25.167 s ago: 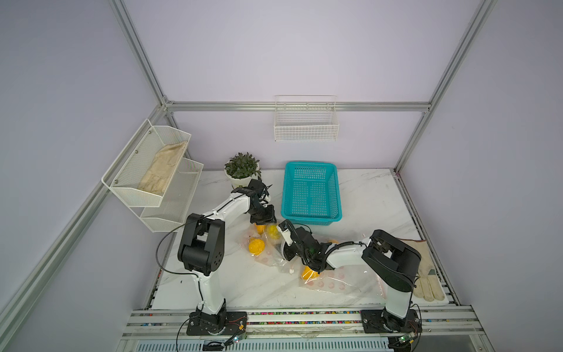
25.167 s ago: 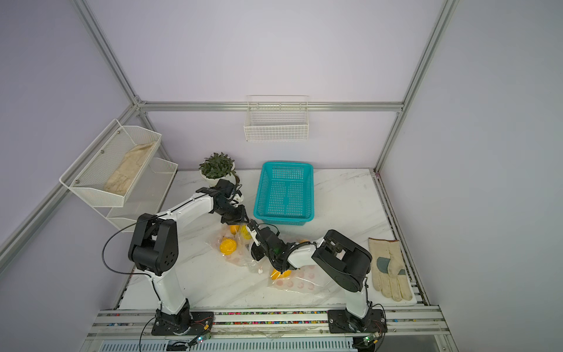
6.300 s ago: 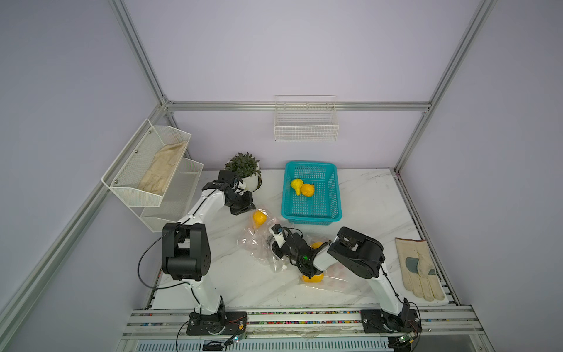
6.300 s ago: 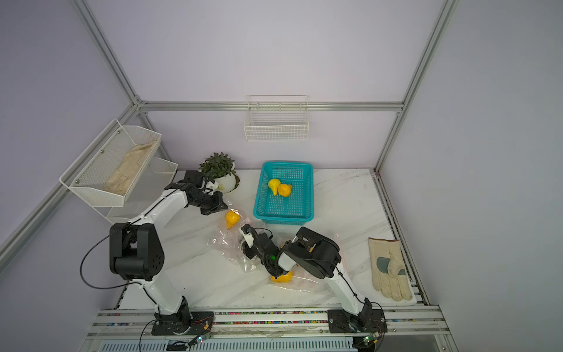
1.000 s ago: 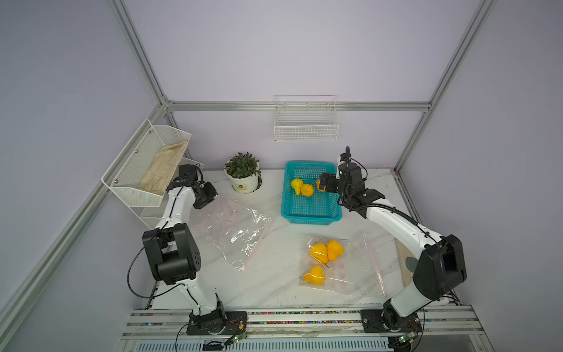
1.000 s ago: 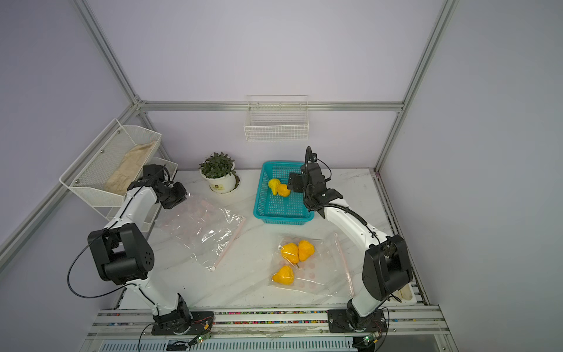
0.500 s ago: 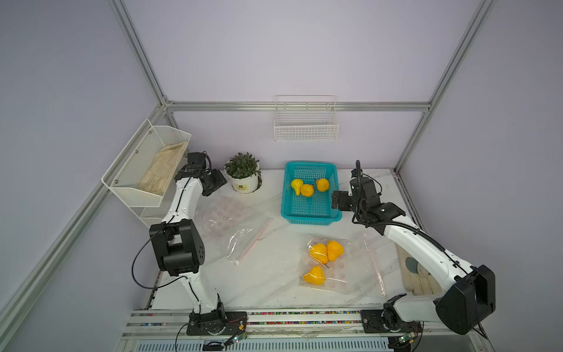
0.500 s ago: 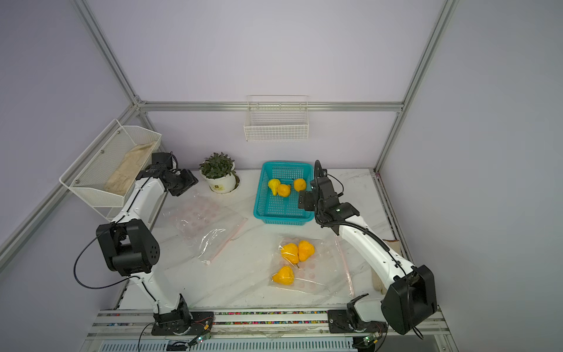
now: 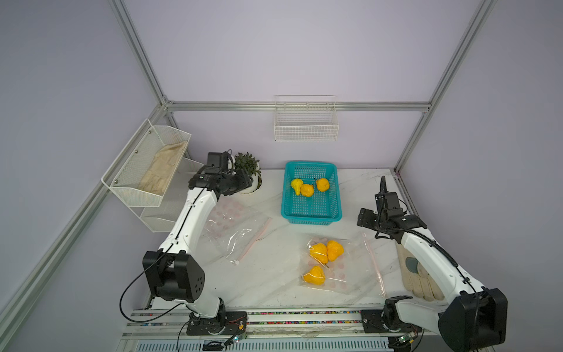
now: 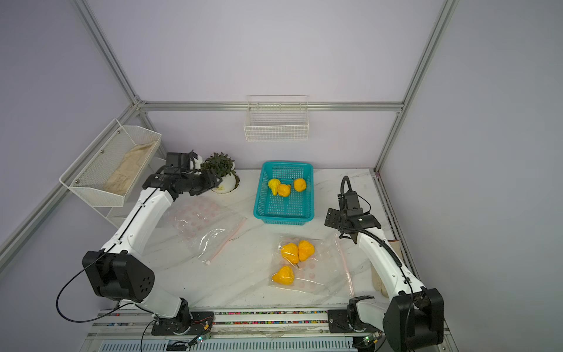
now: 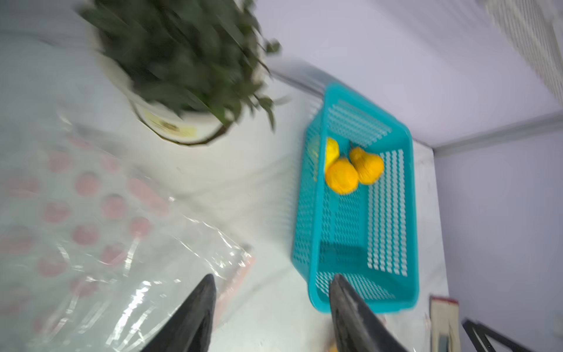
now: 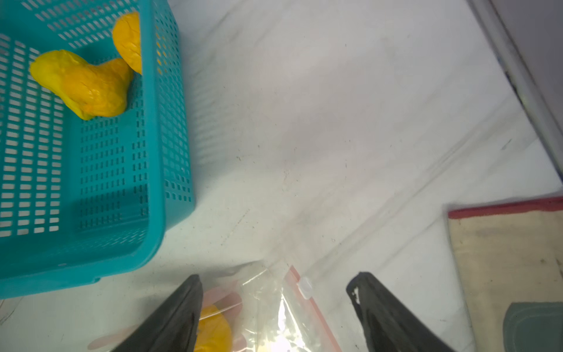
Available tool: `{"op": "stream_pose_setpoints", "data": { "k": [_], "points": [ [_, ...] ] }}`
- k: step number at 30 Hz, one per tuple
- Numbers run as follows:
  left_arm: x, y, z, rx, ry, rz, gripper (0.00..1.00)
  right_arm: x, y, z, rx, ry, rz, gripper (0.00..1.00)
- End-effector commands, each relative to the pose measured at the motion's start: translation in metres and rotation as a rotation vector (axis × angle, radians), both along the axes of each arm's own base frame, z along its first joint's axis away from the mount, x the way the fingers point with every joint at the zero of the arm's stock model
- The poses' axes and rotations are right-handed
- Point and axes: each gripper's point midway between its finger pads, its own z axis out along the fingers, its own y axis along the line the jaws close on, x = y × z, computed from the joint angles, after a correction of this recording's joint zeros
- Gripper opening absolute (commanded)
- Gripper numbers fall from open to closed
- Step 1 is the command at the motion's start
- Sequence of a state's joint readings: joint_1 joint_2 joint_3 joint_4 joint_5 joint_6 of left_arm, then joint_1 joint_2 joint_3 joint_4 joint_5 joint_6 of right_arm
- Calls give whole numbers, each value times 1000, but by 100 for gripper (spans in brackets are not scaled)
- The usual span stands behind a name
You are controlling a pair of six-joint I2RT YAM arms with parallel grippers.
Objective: Open the zip-top bag and take out the pear
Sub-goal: Pick up the zipper food storage bag at the center of the board.
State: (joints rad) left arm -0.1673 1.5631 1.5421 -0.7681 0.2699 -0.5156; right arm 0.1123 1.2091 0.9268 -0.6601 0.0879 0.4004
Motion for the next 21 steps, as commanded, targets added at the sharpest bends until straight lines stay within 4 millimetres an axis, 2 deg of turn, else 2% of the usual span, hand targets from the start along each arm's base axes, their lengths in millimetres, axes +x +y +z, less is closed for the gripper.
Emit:
{"op": "stream_pose_setpoints", "data": {
  "k": [1,5,10,14,16,21],
  "points": [
    [-38,-58,-35,-79,111,-150,57,-9,5,-19,126,57,14,80],
    [-75,-123,-59,-163,167,-276,56,-18,-4,-40,178,96,-28,78],
    [-108,-179,-91,-230,257,-388,57,-32,-17,-55,199,92,-94,79],
    [-124,-206,-115,-239,319,-434,58,-39,-22,-65,189,110,-114,82],
    [-128,-217,-127,-235,345,-447,58,-37,-16,-66,217,109,-89,82],
    [-124,-232,-151,-228,377,-439,56,-38,-6,-83,281,139,-72,81]
  ]
}}
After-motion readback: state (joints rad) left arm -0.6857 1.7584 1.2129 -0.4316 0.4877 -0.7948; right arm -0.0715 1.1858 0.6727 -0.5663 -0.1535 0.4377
